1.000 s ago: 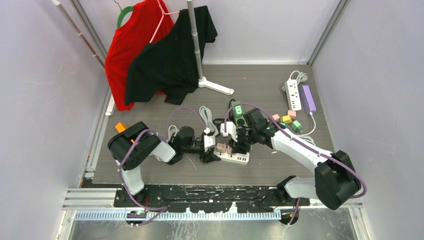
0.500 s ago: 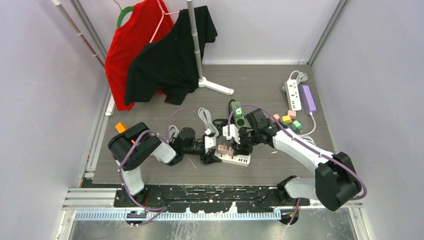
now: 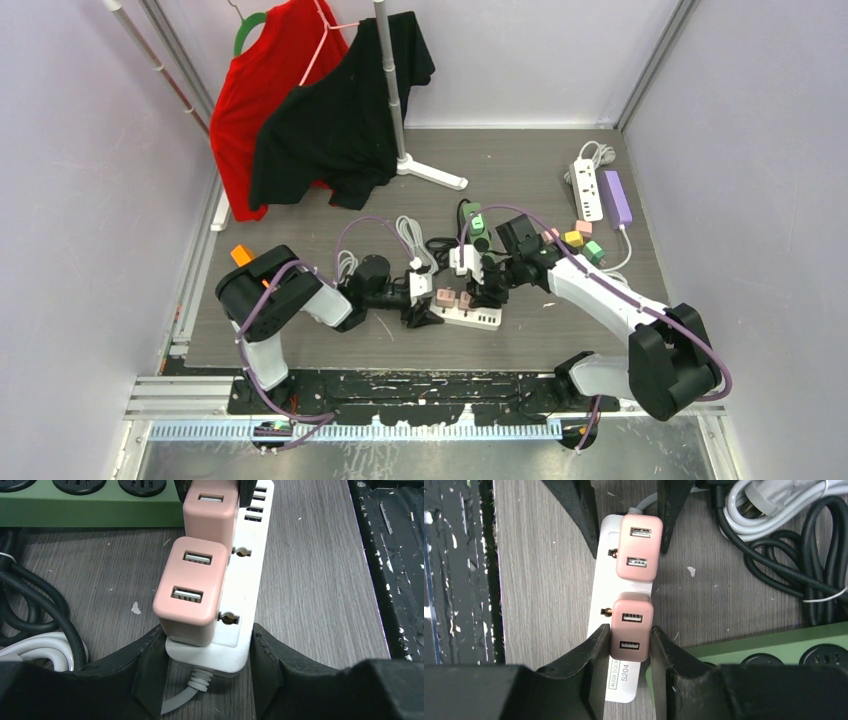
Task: Pull the plug off the socket
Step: Remove the plug from the socket.
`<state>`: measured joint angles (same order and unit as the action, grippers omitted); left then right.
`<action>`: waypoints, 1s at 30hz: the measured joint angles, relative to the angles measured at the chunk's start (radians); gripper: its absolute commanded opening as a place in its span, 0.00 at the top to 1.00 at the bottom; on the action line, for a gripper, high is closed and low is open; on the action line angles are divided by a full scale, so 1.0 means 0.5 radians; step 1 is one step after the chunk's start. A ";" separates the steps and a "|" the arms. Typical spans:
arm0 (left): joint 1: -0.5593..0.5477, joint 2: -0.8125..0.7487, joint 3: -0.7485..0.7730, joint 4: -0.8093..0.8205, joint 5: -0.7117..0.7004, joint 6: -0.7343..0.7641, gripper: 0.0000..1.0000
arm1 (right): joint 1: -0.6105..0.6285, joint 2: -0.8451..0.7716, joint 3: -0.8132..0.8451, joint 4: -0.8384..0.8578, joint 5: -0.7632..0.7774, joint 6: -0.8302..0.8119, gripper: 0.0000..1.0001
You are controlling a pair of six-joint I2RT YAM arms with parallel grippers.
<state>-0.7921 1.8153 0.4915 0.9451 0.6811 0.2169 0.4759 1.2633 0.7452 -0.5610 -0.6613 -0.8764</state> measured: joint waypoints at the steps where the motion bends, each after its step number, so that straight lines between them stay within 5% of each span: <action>1: -0.002 0.000 0.000 0.001 0.000 -0.001 0.99 | -0.001 0.000 0.004 -0.019 -0.014 -0.041 0.99; 7: -0.011 0.000 0.000 -0.013 0.008 0.002 0.99 | 0.066 0.000 0.007 -0.069 -0.050 -0.237 0.99; 17: -0.008 -0.001 0.002 -0.004 -0.007 0.003 0.99 | -0.027 -0.002 0.006 -0.005 0.004 0.031 0.99; 25: -0.018 -0.005 0.016 -0.003 0.030 0.001 0.99 | -0.029 -0.038 0.005 -0.130 -0.172 -0.280 0.99; 30: -0.013 -0.005 0.014 -0.047 0.037 0.008 0.99 | 0.078 -0.038 -0.007 0.005 -0.076 -0.065 0.99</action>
<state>-0.7986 1.8130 0.4988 0.9215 0.6994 0.2207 0.5148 1.2442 0.7418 -0.5583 -0.6991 -0.9089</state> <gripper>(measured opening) 0.537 0.376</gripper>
